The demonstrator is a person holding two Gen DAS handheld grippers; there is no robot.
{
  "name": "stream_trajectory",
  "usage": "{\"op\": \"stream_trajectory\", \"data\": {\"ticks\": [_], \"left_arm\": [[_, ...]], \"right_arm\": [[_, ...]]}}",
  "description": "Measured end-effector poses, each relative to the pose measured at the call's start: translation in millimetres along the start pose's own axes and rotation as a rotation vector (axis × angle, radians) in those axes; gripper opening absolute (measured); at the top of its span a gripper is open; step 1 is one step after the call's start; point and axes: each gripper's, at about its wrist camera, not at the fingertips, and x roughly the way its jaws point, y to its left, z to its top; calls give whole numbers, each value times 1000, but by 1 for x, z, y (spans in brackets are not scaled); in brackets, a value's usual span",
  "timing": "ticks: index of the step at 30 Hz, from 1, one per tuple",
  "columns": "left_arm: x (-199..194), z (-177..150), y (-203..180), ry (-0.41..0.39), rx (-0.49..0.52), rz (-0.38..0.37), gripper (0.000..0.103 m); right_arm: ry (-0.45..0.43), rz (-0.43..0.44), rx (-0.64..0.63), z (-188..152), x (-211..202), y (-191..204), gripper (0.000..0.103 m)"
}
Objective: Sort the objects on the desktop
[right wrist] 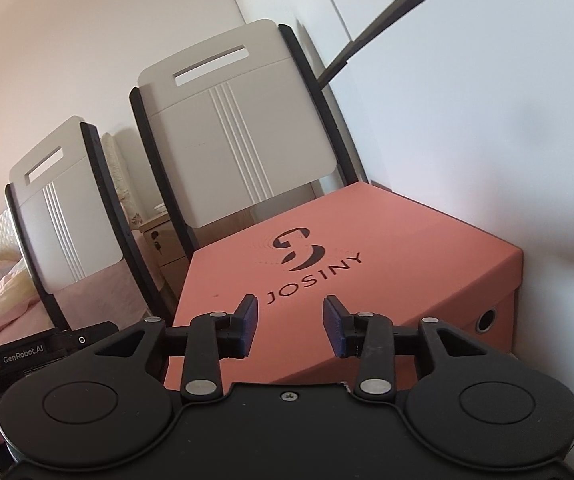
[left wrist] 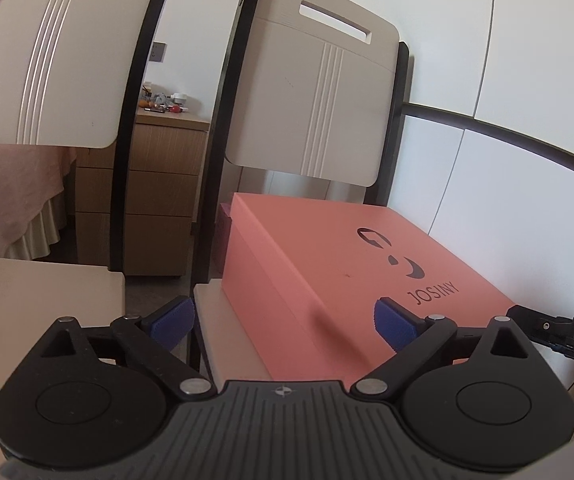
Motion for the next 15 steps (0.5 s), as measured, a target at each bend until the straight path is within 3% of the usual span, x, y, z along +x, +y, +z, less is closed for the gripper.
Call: {"op": "stream_trajectory", "data": {"ticks": [5, 10, 15], "left_arm": [[-16, 3, 6, -7, 27, 58, 100], [-29, 5, 14, -15, 35, 77, 100], [-40, 6, 24, -9, 38, 104, 101]], "right_arm": [[14, 42, -44, 0, -3, 27, 42], [20, 75, -67, -3, -2, 47, 49], [37, 97, -70, -1, 7, 61, 49]]}}
